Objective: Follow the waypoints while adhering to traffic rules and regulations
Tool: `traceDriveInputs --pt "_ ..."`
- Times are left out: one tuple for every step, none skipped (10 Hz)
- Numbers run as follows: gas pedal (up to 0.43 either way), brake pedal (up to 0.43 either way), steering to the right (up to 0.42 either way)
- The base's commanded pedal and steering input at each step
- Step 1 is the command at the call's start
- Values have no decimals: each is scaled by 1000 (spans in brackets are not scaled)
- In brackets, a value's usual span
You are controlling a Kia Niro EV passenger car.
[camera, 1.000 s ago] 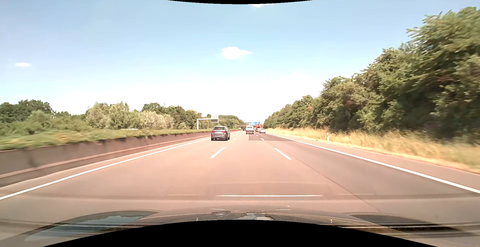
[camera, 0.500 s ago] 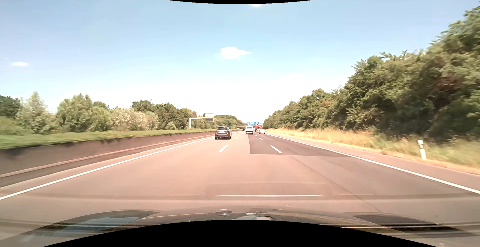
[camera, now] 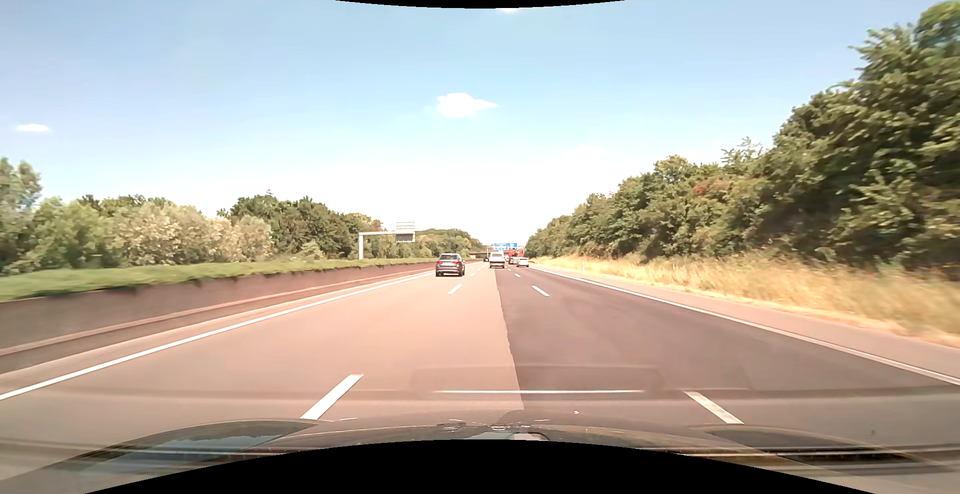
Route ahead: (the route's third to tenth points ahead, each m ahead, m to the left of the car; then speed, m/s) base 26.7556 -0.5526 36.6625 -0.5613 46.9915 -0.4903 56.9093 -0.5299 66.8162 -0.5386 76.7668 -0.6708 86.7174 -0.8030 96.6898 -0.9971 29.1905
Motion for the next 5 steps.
traceDriveInputs --pt "240 0 1" --pt "240 0 1" --pt "240 0 1" --pt "240 0 1" --pt "240 0 1"
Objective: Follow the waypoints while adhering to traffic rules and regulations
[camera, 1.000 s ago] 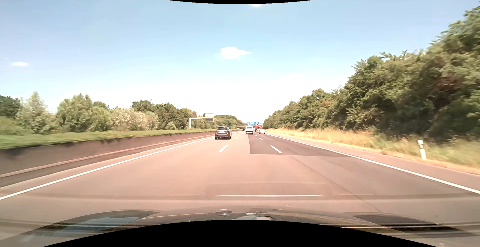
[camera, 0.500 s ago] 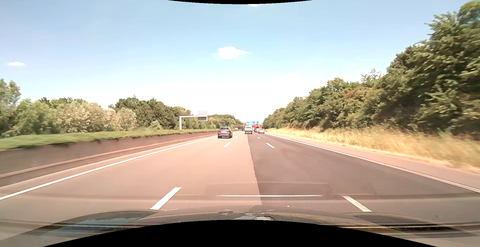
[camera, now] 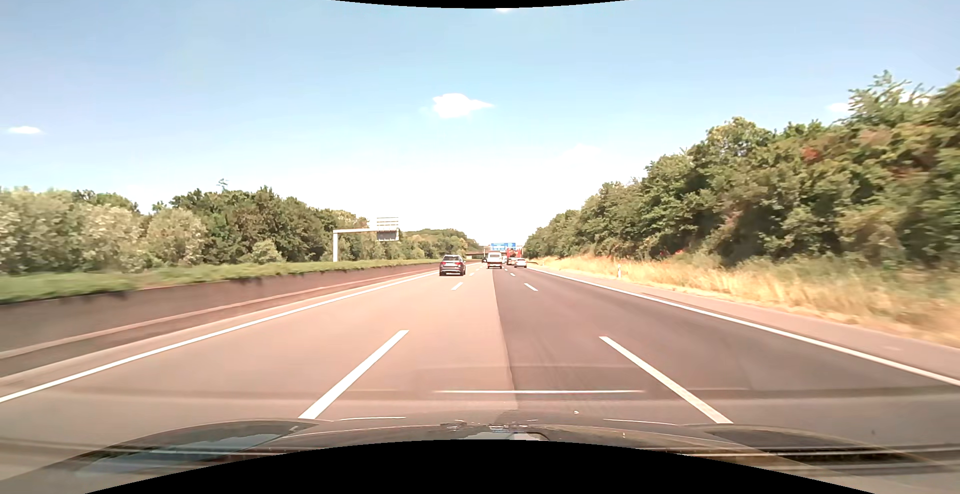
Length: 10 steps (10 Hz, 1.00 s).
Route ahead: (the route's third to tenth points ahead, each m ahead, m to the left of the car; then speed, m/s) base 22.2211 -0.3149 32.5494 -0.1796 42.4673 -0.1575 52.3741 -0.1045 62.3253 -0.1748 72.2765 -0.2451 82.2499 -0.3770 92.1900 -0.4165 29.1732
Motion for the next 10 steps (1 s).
traceDriveInputs --pt "240 0 1" --pt "240 0 1" --pt "240 0 1" --pt "240 0 1" --pt "240 0 1" --pt "228 0 1" --pt "228 0 1" --pt "220 0 1" --pt "209 0 1" --pt "209 0 1"
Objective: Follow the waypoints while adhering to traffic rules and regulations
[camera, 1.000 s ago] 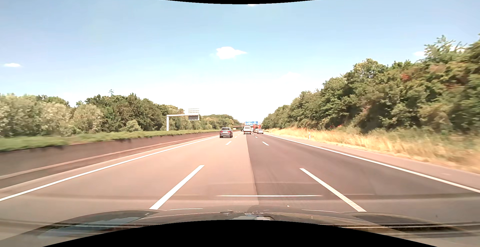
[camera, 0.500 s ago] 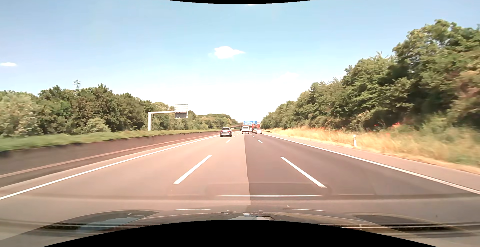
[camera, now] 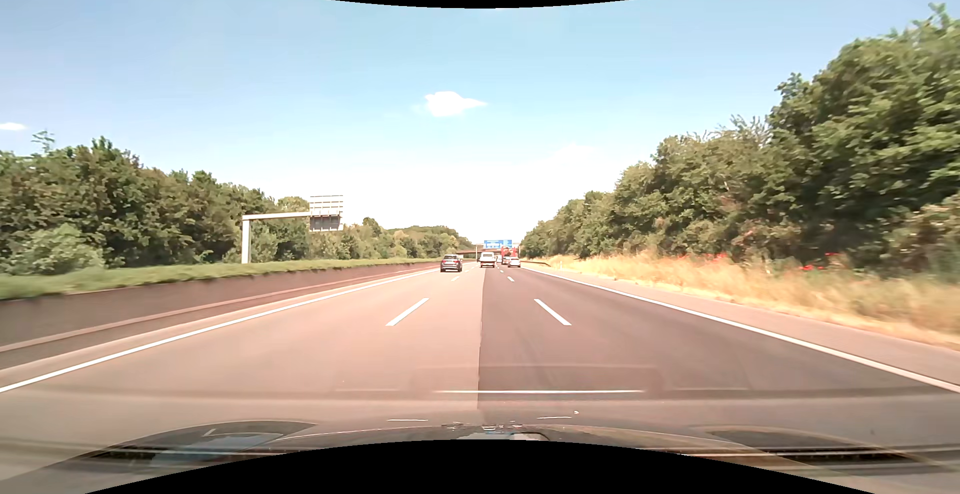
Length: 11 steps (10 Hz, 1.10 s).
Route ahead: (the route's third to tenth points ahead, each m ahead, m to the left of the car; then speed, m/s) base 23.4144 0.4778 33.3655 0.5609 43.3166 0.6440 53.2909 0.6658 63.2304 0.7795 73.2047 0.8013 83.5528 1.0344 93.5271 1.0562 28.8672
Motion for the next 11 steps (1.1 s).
traceDriveInputs --pt "209 0 1" --pt "209 0 1" --pt "209 0 1" --pt "209 0 1" --pt "209 0 1" --pt "209 0 1" --pt "209 0 2" --pt "209 0 2" --pt "209 0 2" --pt "209 0 2" --pt "209 0 2"
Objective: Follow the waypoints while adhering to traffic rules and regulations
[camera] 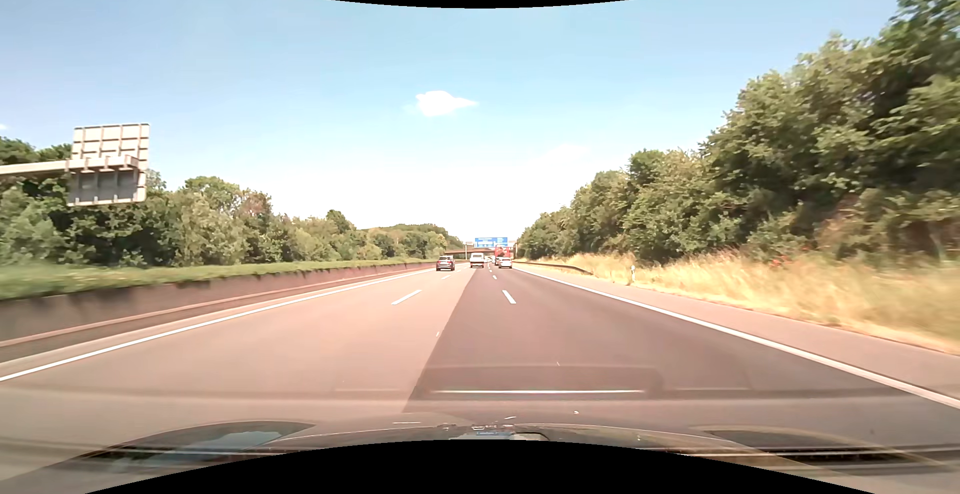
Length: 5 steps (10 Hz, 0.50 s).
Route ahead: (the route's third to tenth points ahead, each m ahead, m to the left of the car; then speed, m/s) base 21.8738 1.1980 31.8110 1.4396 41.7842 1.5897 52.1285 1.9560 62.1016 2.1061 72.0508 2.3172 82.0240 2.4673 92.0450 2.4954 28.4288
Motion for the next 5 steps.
traceDriveInputs --pt "209 0 2" --pt "209 0 2" --pt "209 0 2" --pt "209 0 2" --pt "209 0 2"
